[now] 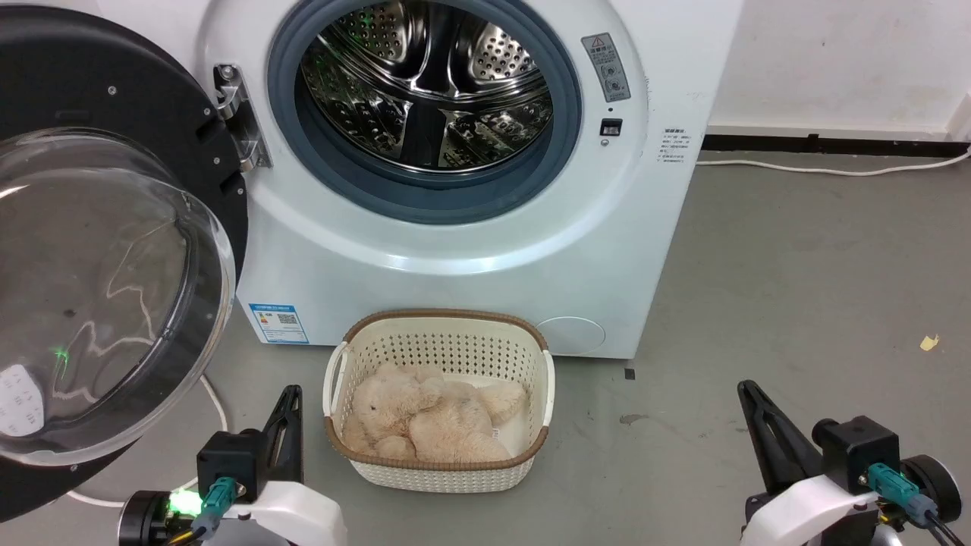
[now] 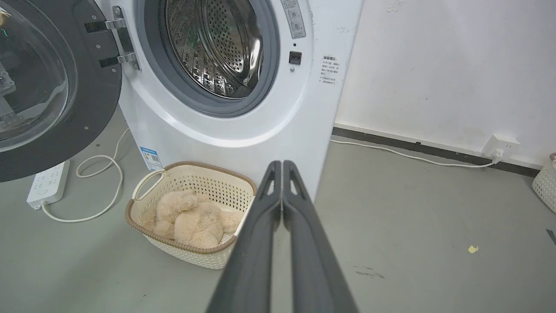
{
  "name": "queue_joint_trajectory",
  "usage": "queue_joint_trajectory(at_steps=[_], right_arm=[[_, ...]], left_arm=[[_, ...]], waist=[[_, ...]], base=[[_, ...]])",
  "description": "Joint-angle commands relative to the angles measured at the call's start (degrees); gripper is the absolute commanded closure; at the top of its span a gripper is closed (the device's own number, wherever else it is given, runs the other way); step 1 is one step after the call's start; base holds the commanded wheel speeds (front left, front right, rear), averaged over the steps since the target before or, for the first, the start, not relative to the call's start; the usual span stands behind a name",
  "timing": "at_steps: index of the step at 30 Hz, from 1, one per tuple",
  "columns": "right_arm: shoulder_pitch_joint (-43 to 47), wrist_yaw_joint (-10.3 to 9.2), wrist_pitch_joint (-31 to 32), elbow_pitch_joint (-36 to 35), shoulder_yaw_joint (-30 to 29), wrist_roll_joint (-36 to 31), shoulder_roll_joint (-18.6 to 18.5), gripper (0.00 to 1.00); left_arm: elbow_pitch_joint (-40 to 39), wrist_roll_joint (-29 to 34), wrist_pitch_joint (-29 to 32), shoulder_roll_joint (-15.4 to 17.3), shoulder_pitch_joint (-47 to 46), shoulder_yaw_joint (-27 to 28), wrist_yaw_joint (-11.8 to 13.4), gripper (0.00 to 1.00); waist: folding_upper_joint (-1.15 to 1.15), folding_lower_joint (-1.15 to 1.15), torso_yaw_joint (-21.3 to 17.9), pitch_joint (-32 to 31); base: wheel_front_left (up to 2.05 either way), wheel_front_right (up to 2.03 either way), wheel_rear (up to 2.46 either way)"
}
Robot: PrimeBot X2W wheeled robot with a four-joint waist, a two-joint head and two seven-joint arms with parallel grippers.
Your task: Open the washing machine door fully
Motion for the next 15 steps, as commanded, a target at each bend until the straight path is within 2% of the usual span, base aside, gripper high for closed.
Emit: queue_joint_trajectory(at_steps=[1, 15], right_arm=[[-0.67, 0.03, 0.03, -0.26, 0.02, -0.43, 0.02, 1.00], [-0.67, 0.03, 0.03, -0.26, 0.02, -0.43, 0.02, 1.00]], left_arm=[[-0.23, 0.17, 0.02, -0.03, -0.89, 0.13, -0.26, 1.00], [-0.23, 0.17, 0.02, -0.03, -0.89, 0.13, -0.26, 1.00]], waist=[[0.00, 0.00, 0.00, 0.00], [0.00, 0.00, 0.00, 0.00]], base=[[0.00, 0.00, 0.00], [0.00, 0.00, 0.00]])
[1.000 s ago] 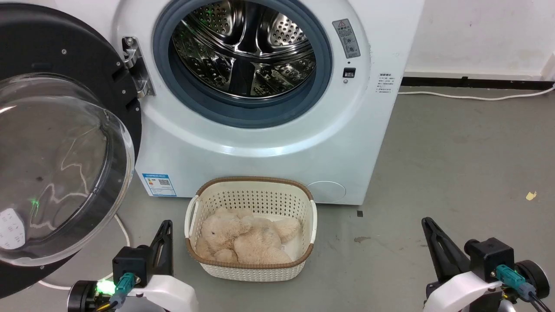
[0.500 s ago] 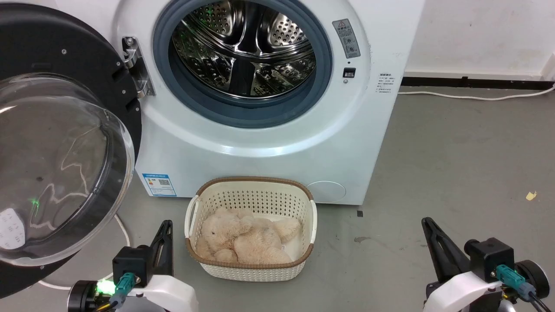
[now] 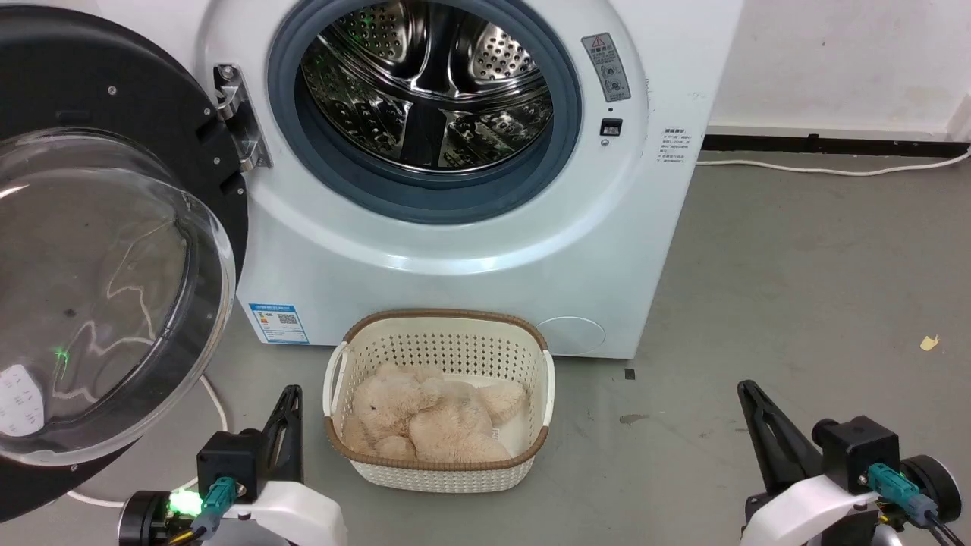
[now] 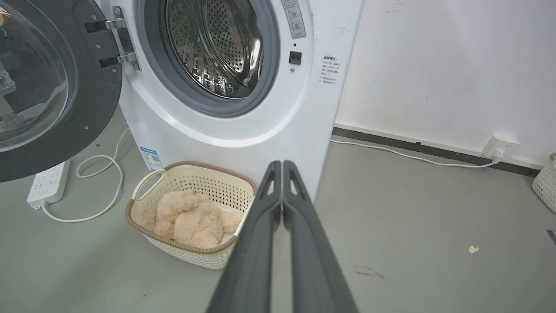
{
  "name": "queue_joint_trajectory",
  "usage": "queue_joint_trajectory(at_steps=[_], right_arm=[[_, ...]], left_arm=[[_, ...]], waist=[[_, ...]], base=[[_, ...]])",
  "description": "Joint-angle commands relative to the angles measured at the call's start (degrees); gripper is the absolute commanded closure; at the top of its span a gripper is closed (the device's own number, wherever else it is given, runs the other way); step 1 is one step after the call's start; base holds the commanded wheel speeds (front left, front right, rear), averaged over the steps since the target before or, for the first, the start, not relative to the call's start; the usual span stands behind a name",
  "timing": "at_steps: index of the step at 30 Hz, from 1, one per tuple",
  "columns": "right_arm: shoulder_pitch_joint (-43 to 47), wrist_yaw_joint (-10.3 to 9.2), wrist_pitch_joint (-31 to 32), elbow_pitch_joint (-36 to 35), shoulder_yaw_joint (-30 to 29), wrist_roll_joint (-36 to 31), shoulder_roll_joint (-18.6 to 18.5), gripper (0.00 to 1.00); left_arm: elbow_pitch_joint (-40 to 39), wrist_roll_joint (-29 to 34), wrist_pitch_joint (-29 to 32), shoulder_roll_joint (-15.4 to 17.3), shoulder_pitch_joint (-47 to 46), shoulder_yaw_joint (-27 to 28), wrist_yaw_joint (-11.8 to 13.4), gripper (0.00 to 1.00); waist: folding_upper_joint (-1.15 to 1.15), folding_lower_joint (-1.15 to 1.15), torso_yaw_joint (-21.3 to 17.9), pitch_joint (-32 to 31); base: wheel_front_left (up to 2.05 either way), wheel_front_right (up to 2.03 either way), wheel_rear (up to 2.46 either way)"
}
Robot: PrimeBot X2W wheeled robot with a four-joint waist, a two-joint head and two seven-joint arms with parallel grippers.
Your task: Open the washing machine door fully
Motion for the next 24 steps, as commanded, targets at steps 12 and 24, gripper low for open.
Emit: queue_joint_trajectory(at_steps=[12, 24], right_arm=[[-0.67, 0.03, 0.03, -0.26, 0.02, -0.43, 0.02, 1.00], [-0.67, 0.03, 0.03, -0.26, 0.02, -0.43, 0.02, 1.00]], left_arm=[[-0.23, 0.17, 0.02, -0.03, -0.88, 0.12, -0.26, 1.00], [-0.23, 0.17, 0.02, -0.03, -0.88, 0.12, -0.26, 1.00]], waist=[[0.00, 0.00, 0.00, 0.00], [0.00, 0.00, 0.00, 0.00]], base=[[0.00, 0.00, 0.00], [0.00, 0.00, 0.00]])
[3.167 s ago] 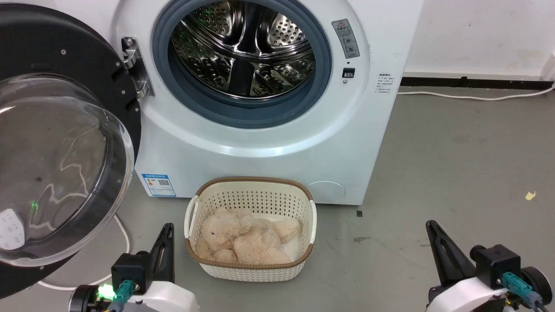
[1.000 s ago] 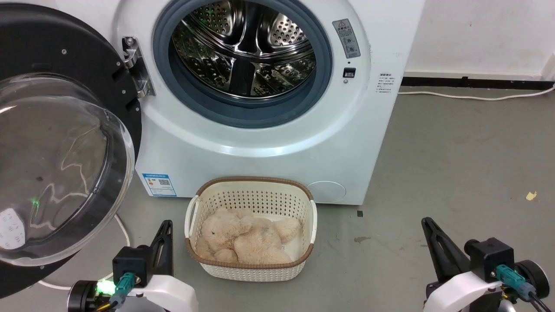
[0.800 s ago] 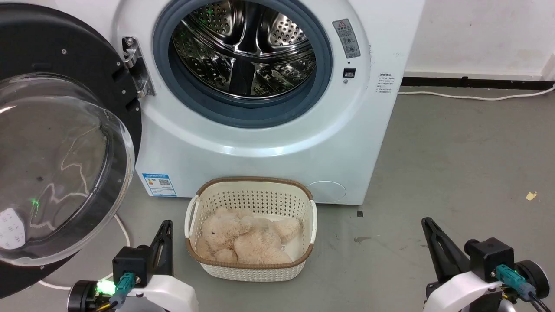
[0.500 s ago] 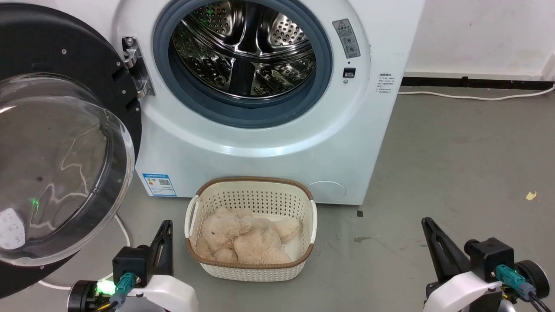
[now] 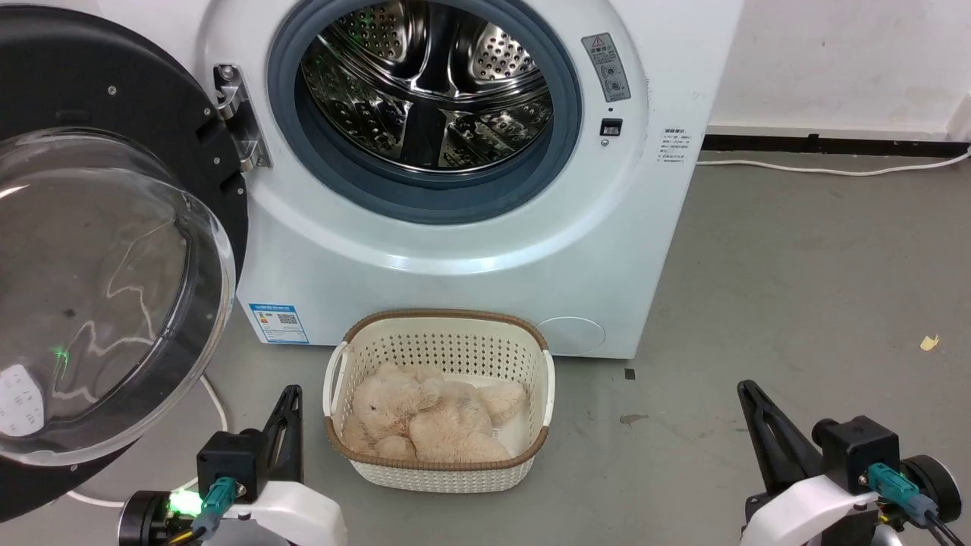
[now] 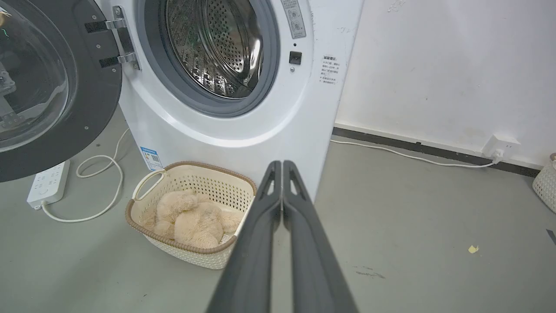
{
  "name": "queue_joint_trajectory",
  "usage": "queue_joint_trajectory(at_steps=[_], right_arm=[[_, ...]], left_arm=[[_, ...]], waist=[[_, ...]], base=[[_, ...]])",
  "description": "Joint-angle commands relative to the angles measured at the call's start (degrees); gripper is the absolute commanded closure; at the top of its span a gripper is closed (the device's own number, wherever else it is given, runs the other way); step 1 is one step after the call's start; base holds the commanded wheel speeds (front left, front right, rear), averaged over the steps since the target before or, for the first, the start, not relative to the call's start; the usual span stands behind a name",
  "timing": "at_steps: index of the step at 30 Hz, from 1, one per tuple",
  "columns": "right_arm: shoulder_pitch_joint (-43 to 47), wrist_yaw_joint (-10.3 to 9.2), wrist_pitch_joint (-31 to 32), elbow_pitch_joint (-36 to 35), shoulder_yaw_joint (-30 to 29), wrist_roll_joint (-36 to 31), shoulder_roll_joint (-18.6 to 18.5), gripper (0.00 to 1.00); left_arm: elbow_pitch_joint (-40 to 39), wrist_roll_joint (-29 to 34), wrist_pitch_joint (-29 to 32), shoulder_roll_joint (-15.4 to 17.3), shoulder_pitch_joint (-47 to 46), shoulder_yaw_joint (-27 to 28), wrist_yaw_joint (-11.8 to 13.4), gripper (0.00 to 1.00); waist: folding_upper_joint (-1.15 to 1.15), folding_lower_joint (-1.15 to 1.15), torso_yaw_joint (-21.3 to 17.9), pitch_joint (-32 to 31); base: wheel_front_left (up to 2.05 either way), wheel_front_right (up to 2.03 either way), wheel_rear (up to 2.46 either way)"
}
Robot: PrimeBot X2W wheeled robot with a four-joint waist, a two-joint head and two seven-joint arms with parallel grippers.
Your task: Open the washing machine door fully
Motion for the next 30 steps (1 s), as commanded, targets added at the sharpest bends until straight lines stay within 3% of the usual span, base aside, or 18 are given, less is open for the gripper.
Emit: queue_joint_trajectory(at_steps=[1, 30], right_arm=[[-0.67, 0.03, 0.03, -0.26, 0.02, -0.43, 0.02, 1.00], [-0.67, 0.03, 0.03, -0.26, 0.02, -0.43, 0.02, 1.00]], left_arm=[[-0.23, 0.17, 0.02, -0.02, -0.88, 0.12, -0.26, 1.00], [-0.23, 0.17, 0.02, -0.02, -0.88, 0.12, -0.26, 1.00]], waist=[[0.00, 0.00, 0.00, 0.00], [0.00, 0.00, 0.00, 0.00]], base=[[0.00, 0.00, 0.00], [0.00, 0.00, 0.00]])
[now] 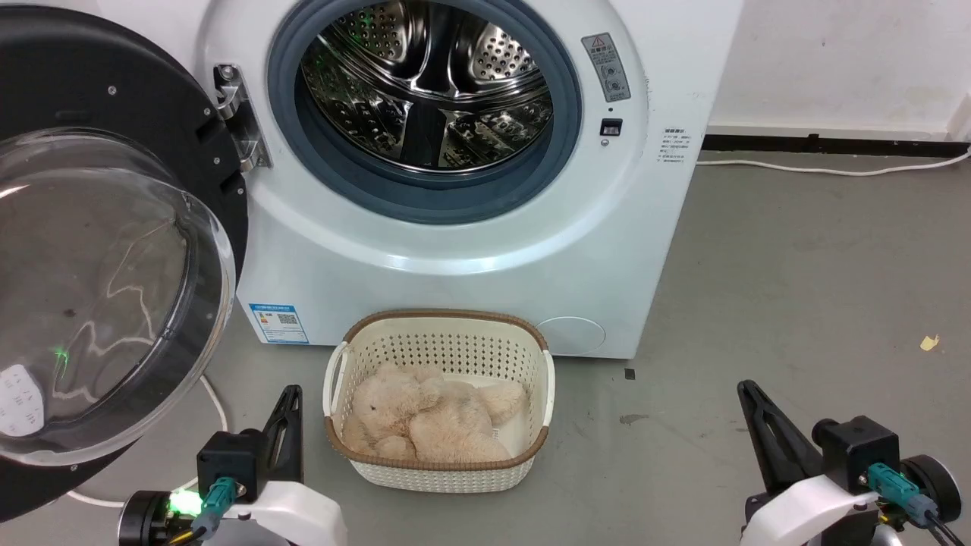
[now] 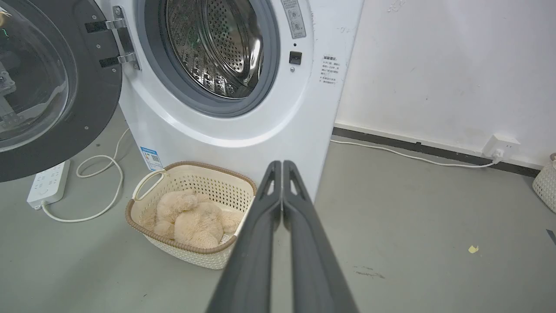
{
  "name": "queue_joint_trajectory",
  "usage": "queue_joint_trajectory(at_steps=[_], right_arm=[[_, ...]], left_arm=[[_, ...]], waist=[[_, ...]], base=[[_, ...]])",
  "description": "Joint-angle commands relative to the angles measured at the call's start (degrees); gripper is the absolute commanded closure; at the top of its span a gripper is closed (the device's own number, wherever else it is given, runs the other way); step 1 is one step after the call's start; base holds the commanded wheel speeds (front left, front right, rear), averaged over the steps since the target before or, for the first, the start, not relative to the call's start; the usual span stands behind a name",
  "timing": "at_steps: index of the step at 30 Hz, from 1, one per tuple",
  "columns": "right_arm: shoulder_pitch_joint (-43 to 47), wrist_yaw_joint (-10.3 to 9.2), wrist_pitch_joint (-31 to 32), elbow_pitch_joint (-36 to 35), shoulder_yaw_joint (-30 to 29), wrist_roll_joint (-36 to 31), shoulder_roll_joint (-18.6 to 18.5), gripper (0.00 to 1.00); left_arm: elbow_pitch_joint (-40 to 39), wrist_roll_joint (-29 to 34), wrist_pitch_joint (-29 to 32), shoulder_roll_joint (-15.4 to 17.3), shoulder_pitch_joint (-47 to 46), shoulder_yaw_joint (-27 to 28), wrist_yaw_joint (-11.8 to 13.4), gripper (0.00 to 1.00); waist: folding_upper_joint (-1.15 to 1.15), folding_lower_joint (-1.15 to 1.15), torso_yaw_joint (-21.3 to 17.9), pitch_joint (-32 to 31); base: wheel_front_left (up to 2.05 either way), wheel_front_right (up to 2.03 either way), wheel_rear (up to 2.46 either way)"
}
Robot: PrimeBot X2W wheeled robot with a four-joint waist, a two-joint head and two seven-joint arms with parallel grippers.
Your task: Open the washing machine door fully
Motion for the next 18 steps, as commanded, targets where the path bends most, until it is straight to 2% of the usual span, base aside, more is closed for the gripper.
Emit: queue_joint_trajectory(at_steps=[1, 18], right_arm=[[-0.67, 0.03, 0.03, -0.26, 0.02, -0.43, 0.02, 1.00], [-0.67, 0.03, 0.03, -0.26, 0.02, -0.43, 0.02, 1.00]], left_arm=[[-0.23, 0.17, 0.02, -0.02, -0.88, 0.12, -0.26, 1.00], [-0.23, 0.17, 0.02, -0.02, -0.88, 0.12, -0.26, 1.00]], waist=[[0.00, 0.00, 0.00, 0.00], [0.00, 0.00, 0.00, 0.00]], base=[[0.00, 0.00, 0.00], [0.00, 0.00, 0.00]])
